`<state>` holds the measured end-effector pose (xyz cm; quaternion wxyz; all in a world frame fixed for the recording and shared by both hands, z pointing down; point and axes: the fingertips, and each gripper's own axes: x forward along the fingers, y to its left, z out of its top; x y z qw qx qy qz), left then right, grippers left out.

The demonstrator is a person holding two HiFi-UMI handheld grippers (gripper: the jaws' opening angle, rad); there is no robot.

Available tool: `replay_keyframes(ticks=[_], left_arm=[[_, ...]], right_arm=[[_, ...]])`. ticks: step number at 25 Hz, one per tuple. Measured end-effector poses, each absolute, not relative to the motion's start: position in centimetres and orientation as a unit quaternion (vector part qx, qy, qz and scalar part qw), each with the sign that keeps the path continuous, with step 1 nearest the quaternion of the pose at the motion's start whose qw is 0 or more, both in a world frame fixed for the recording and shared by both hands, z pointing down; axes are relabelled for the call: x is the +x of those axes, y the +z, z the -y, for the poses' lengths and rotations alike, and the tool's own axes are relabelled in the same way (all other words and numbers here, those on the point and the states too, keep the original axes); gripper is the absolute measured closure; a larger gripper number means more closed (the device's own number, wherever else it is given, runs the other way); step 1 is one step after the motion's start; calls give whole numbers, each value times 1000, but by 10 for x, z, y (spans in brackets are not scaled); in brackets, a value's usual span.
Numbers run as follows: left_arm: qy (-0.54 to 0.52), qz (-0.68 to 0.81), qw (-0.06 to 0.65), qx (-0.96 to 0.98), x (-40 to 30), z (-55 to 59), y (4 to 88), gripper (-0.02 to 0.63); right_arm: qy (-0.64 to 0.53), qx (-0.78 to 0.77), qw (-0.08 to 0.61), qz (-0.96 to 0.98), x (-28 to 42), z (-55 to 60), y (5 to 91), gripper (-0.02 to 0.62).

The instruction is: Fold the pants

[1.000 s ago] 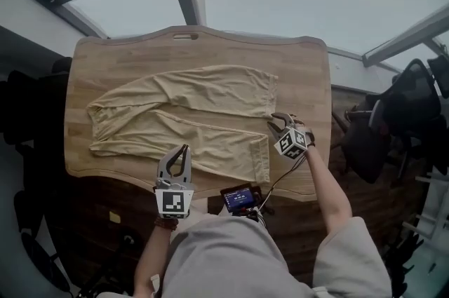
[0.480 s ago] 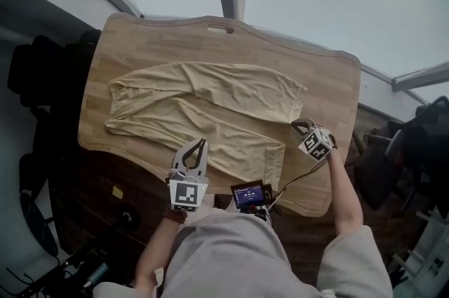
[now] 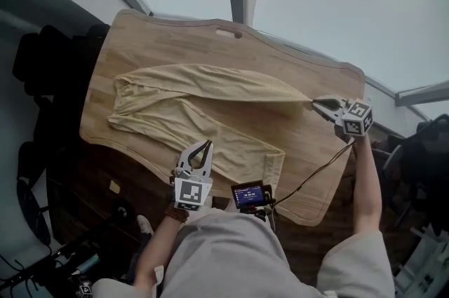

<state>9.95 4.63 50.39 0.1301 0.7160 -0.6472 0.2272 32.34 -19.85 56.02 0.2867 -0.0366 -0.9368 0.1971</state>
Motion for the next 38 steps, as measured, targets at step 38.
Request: replay_keyframes(ticks=[38], left_arm=[[408, 579, 116, 696, -23, -48, 625, 592]], right_arm=[[-61, 173, 410, 893, 264, 234, 701, 514]])
